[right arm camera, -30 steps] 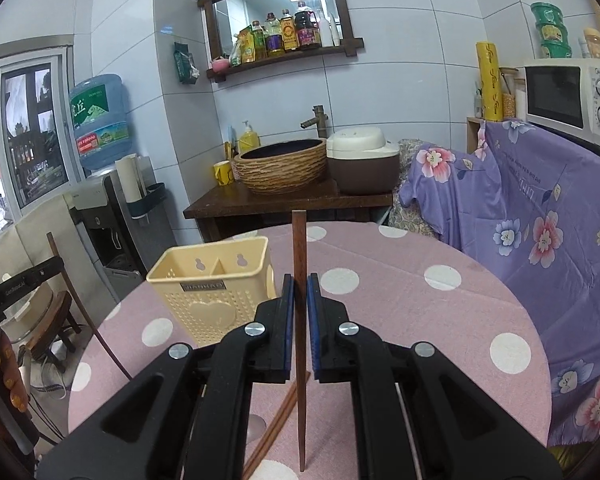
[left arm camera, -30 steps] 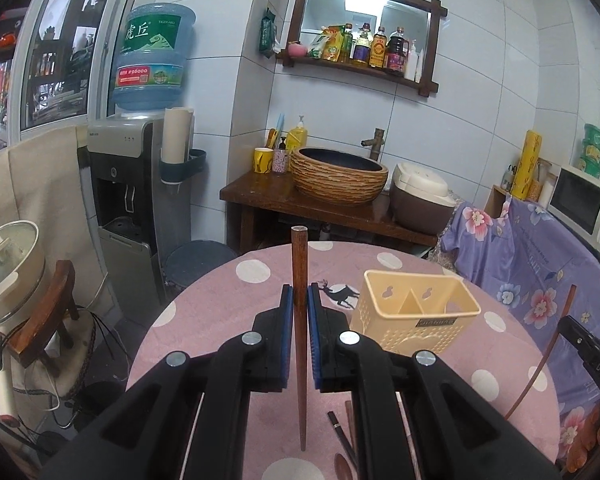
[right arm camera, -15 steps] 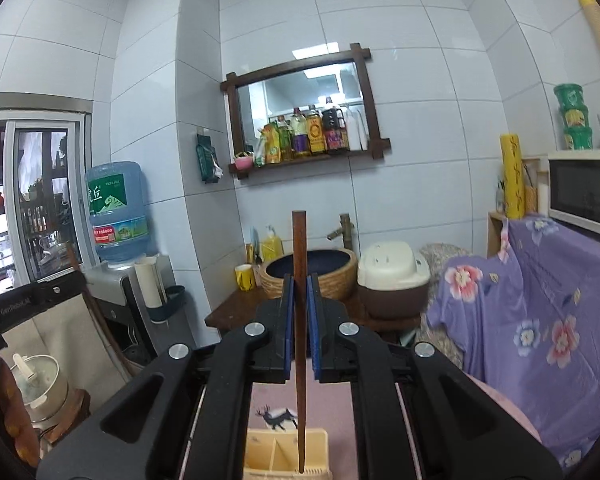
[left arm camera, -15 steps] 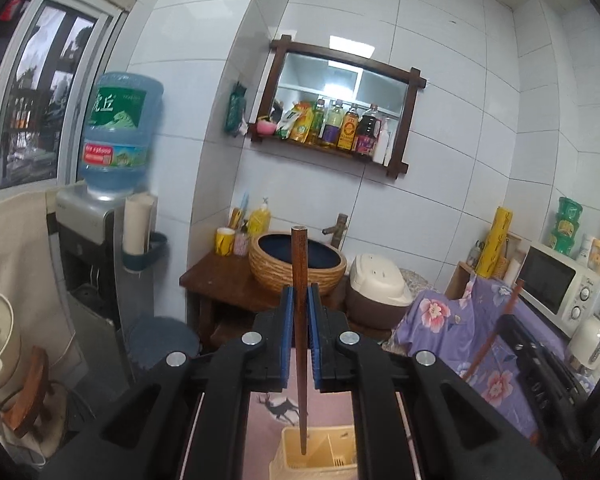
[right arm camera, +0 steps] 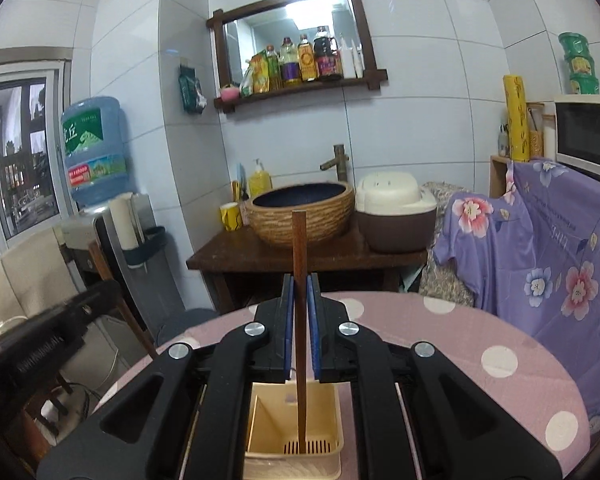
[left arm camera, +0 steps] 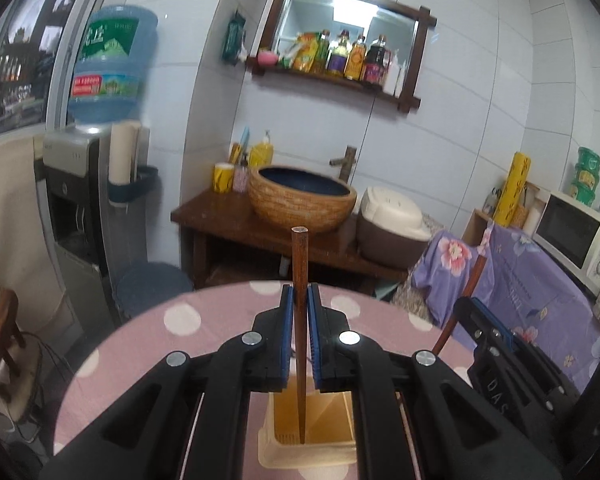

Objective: Organize utensils
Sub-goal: 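Open both tools to release the chopsticks inside the holder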

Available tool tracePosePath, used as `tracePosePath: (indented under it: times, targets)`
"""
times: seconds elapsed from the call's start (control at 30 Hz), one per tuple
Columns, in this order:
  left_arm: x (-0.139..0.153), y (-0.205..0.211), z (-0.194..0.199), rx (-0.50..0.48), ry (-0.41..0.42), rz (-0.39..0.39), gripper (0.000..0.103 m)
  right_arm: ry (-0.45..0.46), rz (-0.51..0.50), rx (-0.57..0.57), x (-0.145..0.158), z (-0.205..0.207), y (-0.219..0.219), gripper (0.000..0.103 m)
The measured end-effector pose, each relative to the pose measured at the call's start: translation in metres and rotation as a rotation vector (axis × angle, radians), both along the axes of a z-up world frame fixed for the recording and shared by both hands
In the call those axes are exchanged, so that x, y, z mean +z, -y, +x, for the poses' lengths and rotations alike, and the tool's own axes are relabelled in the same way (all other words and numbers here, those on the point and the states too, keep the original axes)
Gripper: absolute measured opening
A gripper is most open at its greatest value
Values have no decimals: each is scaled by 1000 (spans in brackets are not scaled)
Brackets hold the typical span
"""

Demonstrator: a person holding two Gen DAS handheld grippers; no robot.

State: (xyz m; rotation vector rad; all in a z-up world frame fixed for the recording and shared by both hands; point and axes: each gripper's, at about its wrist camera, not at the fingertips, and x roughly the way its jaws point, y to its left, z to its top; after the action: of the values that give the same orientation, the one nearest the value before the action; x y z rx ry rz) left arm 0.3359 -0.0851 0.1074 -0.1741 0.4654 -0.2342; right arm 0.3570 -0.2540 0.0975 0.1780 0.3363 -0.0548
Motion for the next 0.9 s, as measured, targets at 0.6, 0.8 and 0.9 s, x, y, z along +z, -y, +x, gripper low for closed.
tracePosePath:
  times: [0.6, 0.8, 0.9]
  targets:
    - [-36, -13, -7, -10, -98, -19, 55, 14, 36, -13, -24, -24, 11, 58]
    - [-42, -37, -48, 29, -64, -5, 76, -32, 52, -26, -29, -66, 12, 58]
    - [-53, -50, -70, 43, -67, -9, 84, -95, 81, -16, -37, -84, 14, 59]
